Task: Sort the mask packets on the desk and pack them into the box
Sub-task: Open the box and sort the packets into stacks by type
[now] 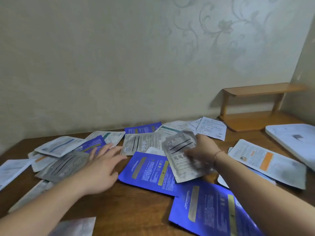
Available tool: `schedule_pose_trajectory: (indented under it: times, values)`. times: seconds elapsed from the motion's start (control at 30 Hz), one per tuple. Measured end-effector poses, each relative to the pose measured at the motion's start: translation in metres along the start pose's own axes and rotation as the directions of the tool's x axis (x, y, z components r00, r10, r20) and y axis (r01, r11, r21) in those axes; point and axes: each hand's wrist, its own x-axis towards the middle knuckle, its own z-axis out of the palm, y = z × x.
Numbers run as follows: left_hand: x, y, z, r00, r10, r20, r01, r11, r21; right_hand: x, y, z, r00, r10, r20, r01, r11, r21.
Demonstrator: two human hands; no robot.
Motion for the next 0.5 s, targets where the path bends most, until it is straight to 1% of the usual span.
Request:
schedule_pose_trajectory:
  times: [0.03,0.07,0.13,0.17,0.2,0.23,0.27,0.3,0.33,0.37,0.43,0.47,0.5]
  values:
    - [-0.002,0.012,-0.002,1.0,0.02,-0.023,-0.022,0.996,-0.083,-0.006,-0.001,-0.003,1.0,-0.006,-0.016,0.008,0.991,0.136]
    - [-0.003,0.025,-0.006,0.998,0.026,-0.064,-0.037,0.984,-0.174,-0.012,0.0,-0.006,1.0,0.005,-0.006,-0.003,0.954,0.301]
    - [-0.007,0.047,-0.012,0.986,0.0,-0.164,-0.055,0.943,-0.327,-0.024,0.005,-0.011,0.993,0.056,0.099,-0.103,0.816,0.569]
    - [-0.008,0.057,-0.014,0.981,-0.021,-0.191,-0.056,0.92,-0.387,-0.03,0.008,-0.013,0.983,0.072,0.168,-0.164,0.749,0.642]
    - [-0.01,0.068,-0.015,0.981,-0.034,-0.192,-0.055,0.896,-0.44,-0.035,0.012,-0.013,0.973,0.075,0.22,-0.208,0.707,0.676]
    - [-0.013,0.08,-0.017,0.985,-0.04,-0.17,-0.051,0.865,-0.498,-0.039,0.016,-0.012,0.965,0.075,0.25,-0.233,0.681,0.695]
    - [-0.015,0.092,-0.017,0.991,-0.049,-0.126,-0.034,0.811,-0.583,-0.043,0.02,-0.012,0.96,0.075,0.271,-0.252,0.654,0.713]
    - [-0.016,0.103,-0.016,0.995,-0.067,-0.076,-0.005,0.717,-0.697,-0.048,0.022,-0.013,0.953,0.074,0.294,-0.274,0.621,0.734]
    - [-0.017,0.113,-0.016,0.995,-0.097,-0.018,0.042,0.584,-0.81,-0.052,0.024,-0.014,0.945,0.066,0.319,-0.296,0.586,0.754]
    - [-0.018,0.121,-0.017,0.991,-0.128,0.043,0.094,0.425,-0.9,-0.056,0.025,-0.015,0.94,0.055,0.337,-0.308,0.56,0.769]
    - [-0.018,0.13,-0.017,0.974,-0.141,0.178,0.194,0.11,-0.975,-0.063,0.027,-0.018,0.933,0.023,0.359,-0.319,0.515,0.795]
    - [-0.018,0.132,-0.016,0.967,-0.111,0.231,0.23,-0.023,-0.973,-0.067,0.028,-0.018,0.927,0.013,0.375,-0.336,0.474,0.814]
    - [-0.02,0.135,-0.015,0.962,-0.071,0.264,0.254,-0.119,-0.96,-0.072,0.028,-0.019,0.92,0.002,0.392,-0.354,0.432,0.829]
